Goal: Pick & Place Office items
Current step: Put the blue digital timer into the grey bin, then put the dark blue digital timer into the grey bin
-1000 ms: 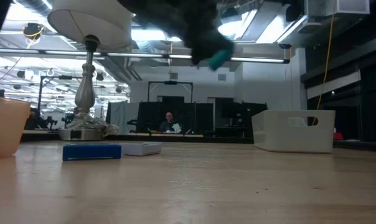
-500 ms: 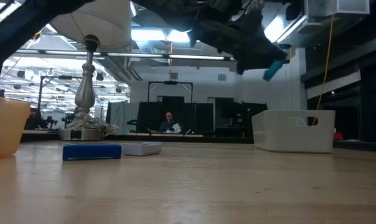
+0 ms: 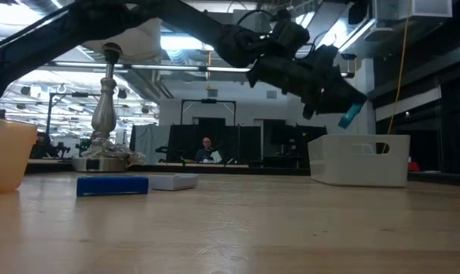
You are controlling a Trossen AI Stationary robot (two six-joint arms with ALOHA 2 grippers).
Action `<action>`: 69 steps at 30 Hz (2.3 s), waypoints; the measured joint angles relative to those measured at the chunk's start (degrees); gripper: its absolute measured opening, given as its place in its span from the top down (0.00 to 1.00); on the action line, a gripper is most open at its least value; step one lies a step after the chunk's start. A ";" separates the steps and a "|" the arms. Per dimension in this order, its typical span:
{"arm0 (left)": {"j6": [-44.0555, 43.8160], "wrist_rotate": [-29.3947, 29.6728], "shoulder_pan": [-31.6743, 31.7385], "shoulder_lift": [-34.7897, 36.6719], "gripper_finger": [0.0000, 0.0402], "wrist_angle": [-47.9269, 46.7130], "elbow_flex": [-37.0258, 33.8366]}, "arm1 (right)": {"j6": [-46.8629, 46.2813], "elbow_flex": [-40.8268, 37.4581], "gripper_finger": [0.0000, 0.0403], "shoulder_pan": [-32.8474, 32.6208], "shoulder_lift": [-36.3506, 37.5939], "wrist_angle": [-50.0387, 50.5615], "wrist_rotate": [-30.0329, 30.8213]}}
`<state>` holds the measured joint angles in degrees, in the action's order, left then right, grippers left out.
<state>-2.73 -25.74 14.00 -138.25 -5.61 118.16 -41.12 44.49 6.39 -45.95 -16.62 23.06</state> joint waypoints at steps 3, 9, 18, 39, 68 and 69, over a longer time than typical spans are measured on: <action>0.48 0.51 0.63 -0.01 0.61 1.41 -0.02 | -0.27 0.00 0.53 0.00 0.00 0.04 -0.14; 0.06 0.73 1.55 -0.47 0.48 1.80 0.03 | -0.42 0.00 0.53 -0.02 0.00 0.11 -0.18; -1.90 0.29 1.47 -0.23 0.34 2.22 0.03 | -0.39 0.00 0.53 -0.02 -0.02 0.12 -0.20; 0.40 35.14 1.23 26.99 0.33 -58.78 -0.35 | 0.62 0.00 0.53 -0.02 -0.04 0.36 -5.00; -54.25 44.40 -40.25 44.91 0.33 -50.93 -42.79 | 3.61 0.04 0.53 -0.13 -0.48 10.98 -6.27; -56.01 45.76 -41.04 44.91 0.33 -50.89 -42.81 | 2.55 0.04 0.53 -0.13 -0.49 12.31 -4.84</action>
<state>-58.74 20.02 -27.04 -93.34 -56.51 75.35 -38.57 44.53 6.26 -46.44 -4.31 18.23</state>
